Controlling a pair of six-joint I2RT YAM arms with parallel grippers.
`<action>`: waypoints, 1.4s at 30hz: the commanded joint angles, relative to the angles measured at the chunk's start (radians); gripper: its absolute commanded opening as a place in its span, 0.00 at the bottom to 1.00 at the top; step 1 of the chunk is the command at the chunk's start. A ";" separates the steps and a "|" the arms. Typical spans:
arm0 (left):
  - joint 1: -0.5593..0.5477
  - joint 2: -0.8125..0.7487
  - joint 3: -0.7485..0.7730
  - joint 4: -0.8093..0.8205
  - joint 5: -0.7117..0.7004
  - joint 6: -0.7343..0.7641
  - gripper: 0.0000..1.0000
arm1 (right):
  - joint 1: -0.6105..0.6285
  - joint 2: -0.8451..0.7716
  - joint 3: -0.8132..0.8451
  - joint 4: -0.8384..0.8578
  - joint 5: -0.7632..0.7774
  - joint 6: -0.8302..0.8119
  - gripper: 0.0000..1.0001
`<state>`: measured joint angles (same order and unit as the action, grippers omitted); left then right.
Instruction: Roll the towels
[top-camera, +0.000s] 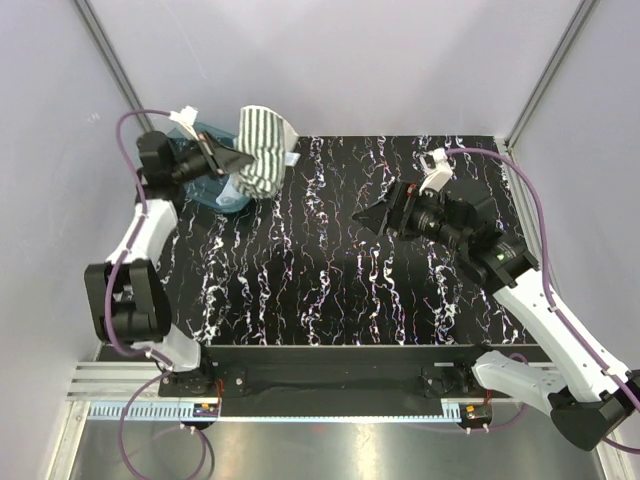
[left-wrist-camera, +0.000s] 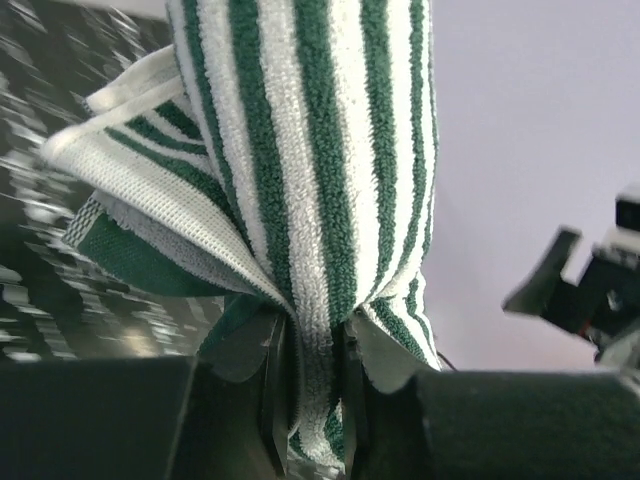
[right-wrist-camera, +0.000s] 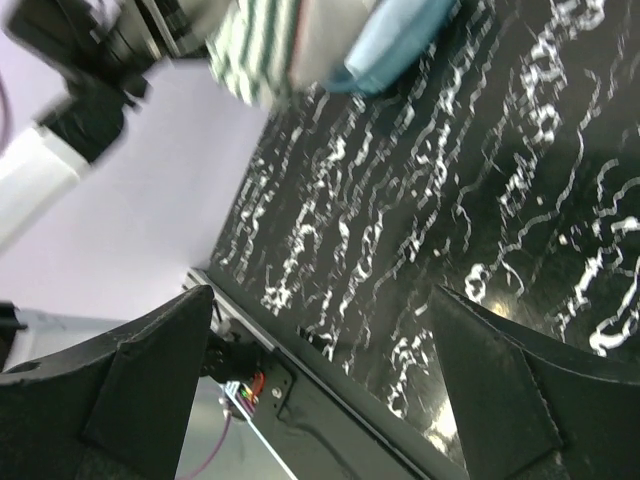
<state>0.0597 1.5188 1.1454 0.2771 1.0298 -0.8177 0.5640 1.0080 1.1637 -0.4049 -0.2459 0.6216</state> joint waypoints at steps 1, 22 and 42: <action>0.112 0.101 0.137 -0.131 0.033 0.100 0.00 | 0.008 -0.016 -0.033 0.000 0.011 -0.005 0.95; 0.282 0.860 1.041 -0.889 -0.244 0.675 0.00 | 0.008 0.021 -0.136 0.096 -0.171 0.015 0.96; 0.244 1.095 1.186 -1.006 -0.108 0.735 0.20 | 0.007 0.083 -0.098 0.097 -0.214 -0.010 0.96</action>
<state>0.3241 2.5759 2.2967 -0.7074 0.8860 -0.1020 0.5640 1.0950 1.0264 -0.3382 -0.4393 0.6312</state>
